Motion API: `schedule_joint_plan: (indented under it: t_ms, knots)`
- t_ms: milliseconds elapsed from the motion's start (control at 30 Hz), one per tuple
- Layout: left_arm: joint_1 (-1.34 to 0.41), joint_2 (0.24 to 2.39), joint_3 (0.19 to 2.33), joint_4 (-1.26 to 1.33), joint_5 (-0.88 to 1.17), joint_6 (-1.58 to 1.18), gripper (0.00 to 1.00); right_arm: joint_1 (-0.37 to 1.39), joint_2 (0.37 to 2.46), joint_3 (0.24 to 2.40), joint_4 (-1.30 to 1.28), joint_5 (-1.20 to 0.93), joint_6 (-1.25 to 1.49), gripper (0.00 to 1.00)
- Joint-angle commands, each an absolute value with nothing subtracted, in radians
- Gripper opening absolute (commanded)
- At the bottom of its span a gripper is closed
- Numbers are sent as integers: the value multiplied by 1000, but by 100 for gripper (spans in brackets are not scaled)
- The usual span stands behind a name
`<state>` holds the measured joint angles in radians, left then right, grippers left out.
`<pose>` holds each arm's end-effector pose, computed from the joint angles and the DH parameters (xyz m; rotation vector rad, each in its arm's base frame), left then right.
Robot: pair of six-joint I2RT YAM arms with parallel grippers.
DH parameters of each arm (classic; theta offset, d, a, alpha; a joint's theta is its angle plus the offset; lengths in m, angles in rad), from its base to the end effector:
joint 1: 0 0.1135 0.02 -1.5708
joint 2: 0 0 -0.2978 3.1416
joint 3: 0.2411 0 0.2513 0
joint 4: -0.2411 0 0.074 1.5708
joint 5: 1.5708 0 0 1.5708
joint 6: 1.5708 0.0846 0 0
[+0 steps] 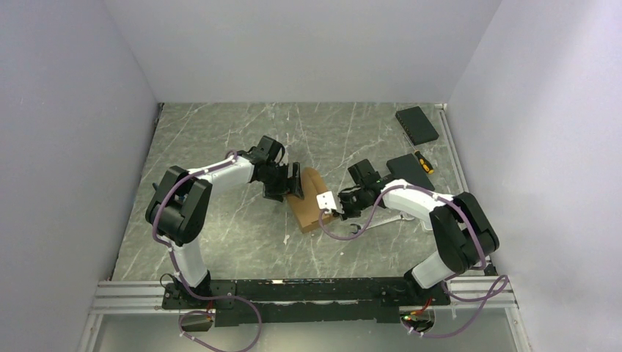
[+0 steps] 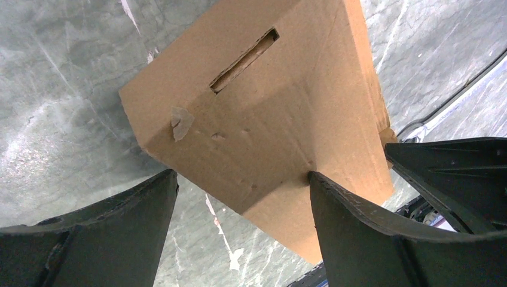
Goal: Fold the paper box
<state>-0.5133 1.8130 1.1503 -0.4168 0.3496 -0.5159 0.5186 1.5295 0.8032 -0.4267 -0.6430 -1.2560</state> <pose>0.3282 -0.2183 0.1644 0.1196 2.7827 -0.7711 0.2246 0.1866 0.1643 -2.0252 1.4246 0.5786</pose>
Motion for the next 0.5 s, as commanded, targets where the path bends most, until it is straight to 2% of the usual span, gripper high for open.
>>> schedule_joint_plan:
  t_ms: [0,300,467]
  knots:
    - [-514,1858,1140,-475,302,-476,85,554,1495,836,-445,-706,-1263,0]
    - [-515,1861,1142,-476,306,-478,84,581,1479,856,-483,-722,-1266,0]
    - [-515,1853,1138,-471,310,-481,84,611,1507,882,-433,-664,-1147,0]
